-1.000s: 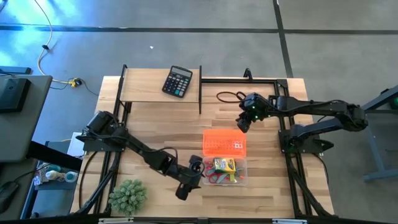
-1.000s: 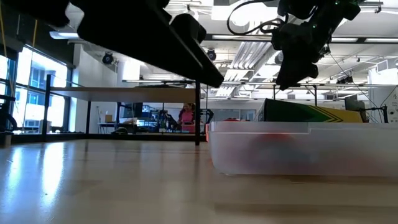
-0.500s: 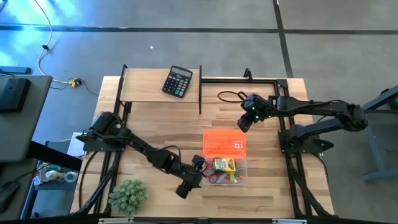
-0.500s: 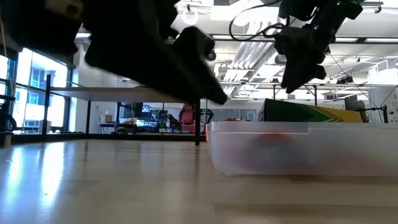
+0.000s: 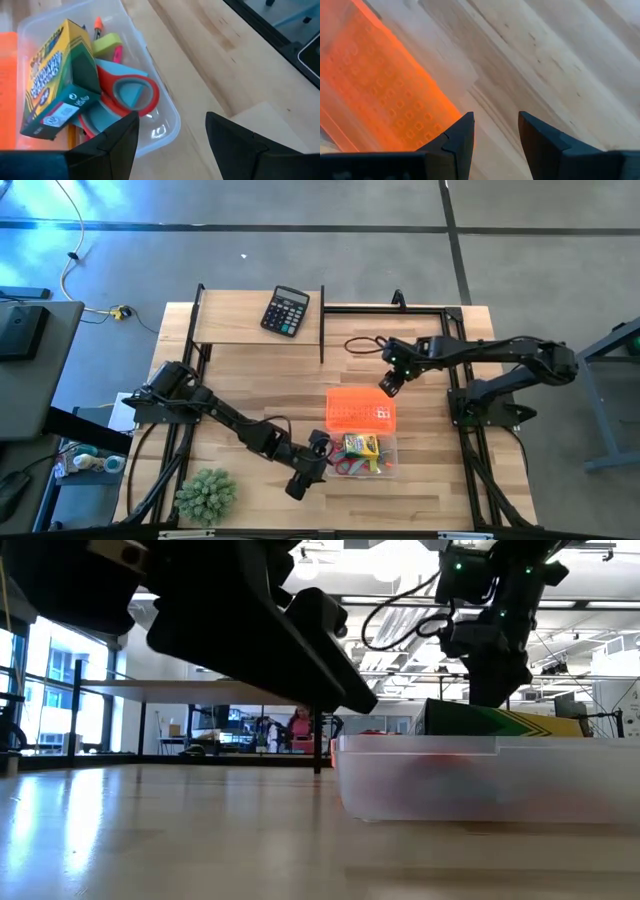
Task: Pack school essentials
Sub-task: Close the orange supply box
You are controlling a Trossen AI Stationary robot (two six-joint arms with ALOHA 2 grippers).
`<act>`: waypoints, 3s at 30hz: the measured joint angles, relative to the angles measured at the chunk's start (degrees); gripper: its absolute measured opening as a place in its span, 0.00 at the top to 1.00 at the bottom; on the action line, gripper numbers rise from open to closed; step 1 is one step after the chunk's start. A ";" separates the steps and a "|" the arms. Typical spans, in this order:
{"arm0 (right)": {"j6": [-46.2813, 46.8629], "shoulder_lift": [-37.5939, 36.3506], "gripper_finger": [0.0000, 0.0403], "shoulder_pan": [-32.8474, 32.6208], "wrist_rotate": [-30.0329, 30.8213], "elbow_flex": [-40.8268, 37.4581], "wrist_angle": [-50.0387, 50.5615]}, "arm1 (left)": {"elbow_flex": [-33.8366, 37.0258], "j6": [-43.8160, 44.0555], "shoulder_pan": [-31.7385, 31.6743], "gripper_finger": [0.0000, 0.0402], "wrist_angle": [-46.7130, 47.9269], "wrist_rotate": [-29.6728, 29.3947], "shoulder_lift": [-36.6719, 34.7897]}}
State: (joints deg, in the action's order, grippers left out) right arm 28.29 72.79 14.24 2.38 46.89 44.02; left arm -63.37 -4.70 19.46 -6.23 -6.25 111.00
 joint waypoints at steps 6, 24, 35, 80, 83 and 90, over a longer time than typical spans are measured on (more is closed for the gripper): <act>-1.49 4.26 0.64 0.02 -2.18 0.00 -0.39 | 0.00 0.18 0.15 0.46 -0.10 1.32 0.00; -3.90 6.24 0.64 3.43 -4.35 0.02 -2.43 | 0.00 3.03 0.04 0.46 -1.08 7.09 0.16; -4.82 12.57 0.64 3.37 -6.96 0.03 -3.91 | 0.00 3.05 0.04 0.46 -0.91 7.82 0.20; -6.03 12.94 0.64 3.37 -14.87 0.59 -1.59 | -0.65 3.48 -1.05 0.65 -2.05 3.42 4.20; -6.68 12.94 0.64 3.34 -15.04 2.50 2.00 | -1.35 3.48 -1.08 0.67 -1.52 3.40 4.34; -7.71 12.94 0.64 3.32 -15.34 8.66 9.09 | -2.59 4.01 -1.18 0.70 -0.96 2.54 4.57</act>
State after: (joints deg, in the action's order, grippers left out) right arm 20.58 85.73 17.56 -12.96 55.56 53.11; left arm -65.97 -0.68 18.28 -7.19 -3.70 115.57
